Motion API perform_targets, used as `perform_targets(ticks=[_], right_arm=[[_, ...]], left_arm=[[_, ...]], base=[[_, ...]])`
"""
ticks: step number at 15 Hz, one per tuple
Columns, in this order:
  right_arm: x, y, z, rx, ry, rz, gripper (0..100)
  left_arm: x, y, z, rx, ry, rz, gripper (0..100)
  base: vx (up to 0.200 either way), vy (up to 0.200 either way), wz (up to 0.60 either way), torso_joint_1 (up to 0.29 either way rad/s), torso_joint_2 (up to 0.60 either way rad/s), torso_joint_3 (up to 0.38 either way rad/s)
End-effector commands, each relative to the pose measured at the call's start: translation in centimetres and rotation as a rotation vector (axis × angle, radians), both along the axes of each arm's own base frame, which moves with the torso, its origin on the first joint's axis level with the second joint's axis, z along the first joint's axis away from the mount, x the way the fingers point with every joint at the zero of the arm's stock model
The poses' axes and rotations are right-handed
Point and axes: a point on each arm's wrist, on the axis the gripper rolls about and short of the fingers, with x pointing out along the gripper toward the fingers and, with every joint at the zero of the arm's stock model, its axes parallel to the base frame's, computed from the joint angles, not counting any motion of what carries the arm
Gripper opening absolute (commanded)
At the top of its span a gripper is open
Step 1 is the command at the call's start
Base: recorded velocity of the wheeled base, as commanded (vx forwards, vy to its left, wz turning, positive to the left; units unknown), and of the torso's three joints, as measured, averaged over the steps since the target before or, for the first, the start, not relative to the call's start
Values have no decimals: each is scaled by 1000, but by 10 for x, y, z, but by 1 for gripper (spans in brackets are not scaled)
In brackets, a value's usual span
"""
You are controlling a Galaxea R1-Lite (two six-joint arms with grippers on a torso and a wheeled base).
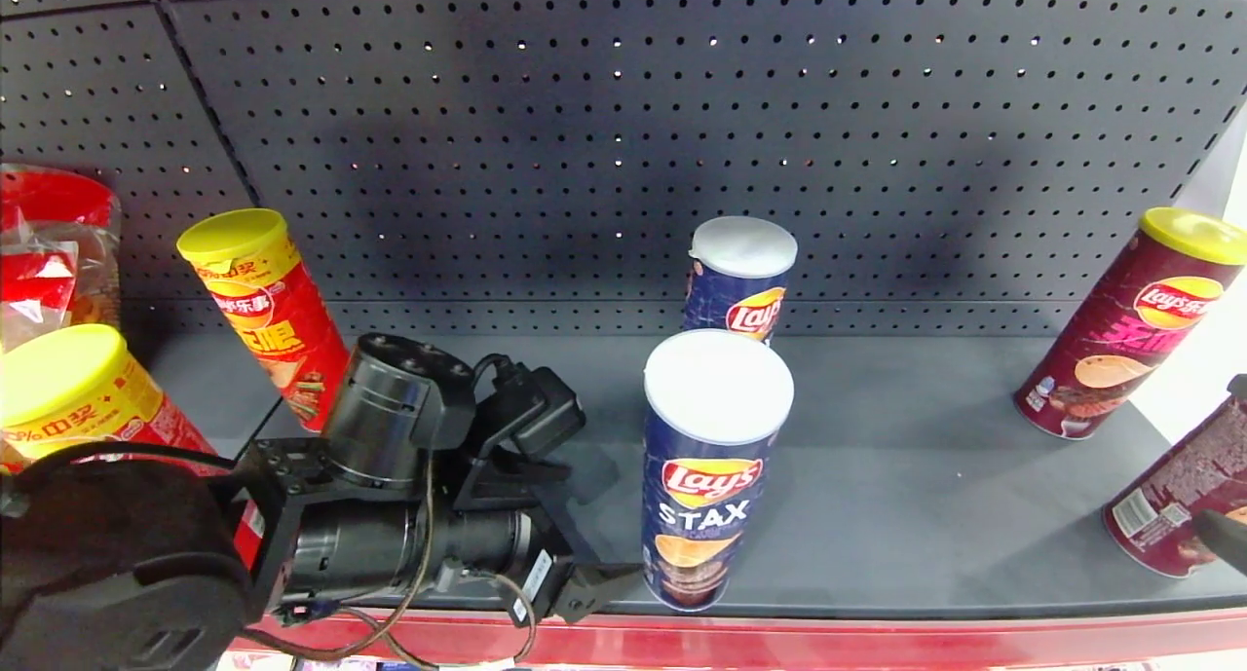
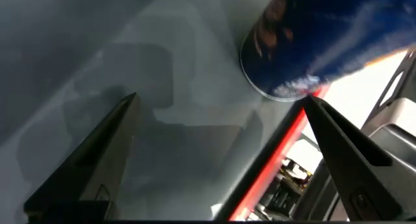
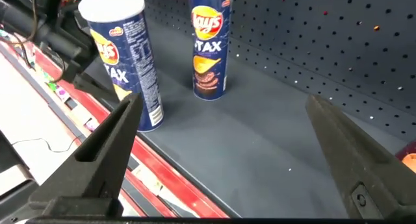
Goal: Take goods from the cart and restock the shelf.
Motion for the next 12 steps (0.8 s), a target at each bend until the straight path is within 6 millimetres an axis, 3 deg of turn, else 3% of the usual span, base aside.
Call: perform_targets(ticks=[1, 12], right_arm=[[0, 0, 1, 1, -2, 0, 100], [-1, -1, 1, 3, -6, -5, 100]], left_arm=[[5, -5, -3, 5, 6, -1, 100], [15, -16, -6, 13, -6, -18, 100]], base=[[0, 0, 0, 0, 0, 0], [0, 0, 0, 0, 0, 0]])
